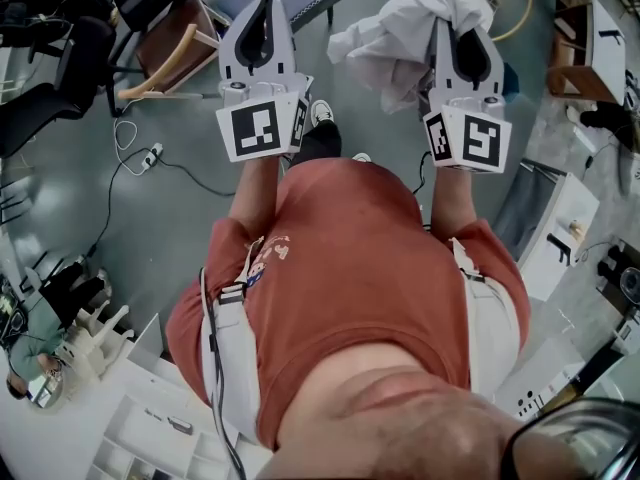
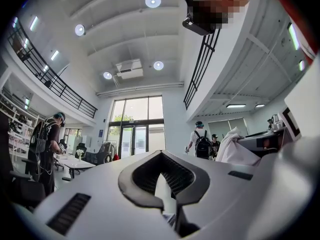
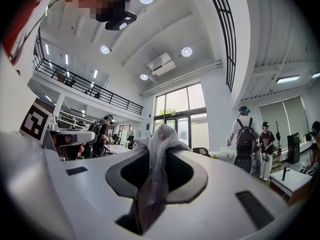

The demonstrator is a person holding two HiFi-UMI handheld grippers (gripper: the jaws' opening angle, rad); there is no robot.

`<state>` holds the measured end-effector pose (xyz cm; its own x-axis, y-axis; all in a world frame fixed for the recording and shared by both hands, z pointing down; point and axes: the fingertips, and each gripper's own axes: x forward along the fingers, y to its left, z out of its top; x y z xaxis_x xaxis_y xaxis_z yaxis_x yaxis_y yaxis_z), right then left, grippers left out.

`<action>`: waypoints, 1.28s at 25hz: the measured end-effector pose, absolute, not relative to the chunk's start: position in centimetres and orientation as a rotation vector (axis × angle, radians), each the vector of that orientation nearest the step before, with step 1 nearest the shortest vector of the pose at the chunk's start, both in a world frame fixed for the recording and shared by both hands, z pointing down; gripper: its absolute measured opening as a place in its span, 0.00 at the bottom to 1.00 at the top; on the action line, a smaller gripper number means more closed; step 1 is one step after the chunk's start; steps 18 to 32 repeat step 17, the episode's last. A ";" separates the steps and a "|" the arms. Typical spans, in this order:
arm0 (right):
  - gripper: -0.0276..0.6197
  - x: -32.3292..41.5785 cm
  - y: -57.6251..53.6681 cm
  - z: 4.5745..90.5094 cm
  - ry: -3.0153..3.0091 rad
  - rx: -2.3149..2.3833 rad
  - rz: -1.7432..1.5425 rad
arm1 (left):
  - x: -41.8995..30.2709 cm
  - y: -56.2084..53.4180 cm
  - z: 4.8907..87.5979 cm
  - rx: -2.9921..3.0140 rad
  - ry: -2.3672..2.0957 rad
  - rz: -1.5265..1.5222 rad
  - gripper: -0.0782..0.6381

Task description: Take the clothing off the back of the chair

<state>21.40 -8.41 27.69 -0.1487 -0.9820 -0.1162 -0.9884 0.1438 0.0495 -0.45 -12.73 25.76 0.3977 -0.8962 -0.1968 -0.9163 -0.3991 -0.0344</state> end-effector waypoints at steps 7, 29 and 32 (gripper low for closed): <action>0.18 21.6 -8.6 27.4 2.339 -2.002 0.181 | -0.1 -13.2 25.5 -2.513 1.633 0.223 0.13; 0.18 21.2 -9.1 26.8 2.356 -1.978 0.204 | -0.5 -13.7 25.3 -2.509 1.634 0.228 0.13; 0.18 21.2 -9.1 26.8 2.356 -1.978 0.204 | -0.5 -13.7 25.3 -2.509 1.634 0.228 0.13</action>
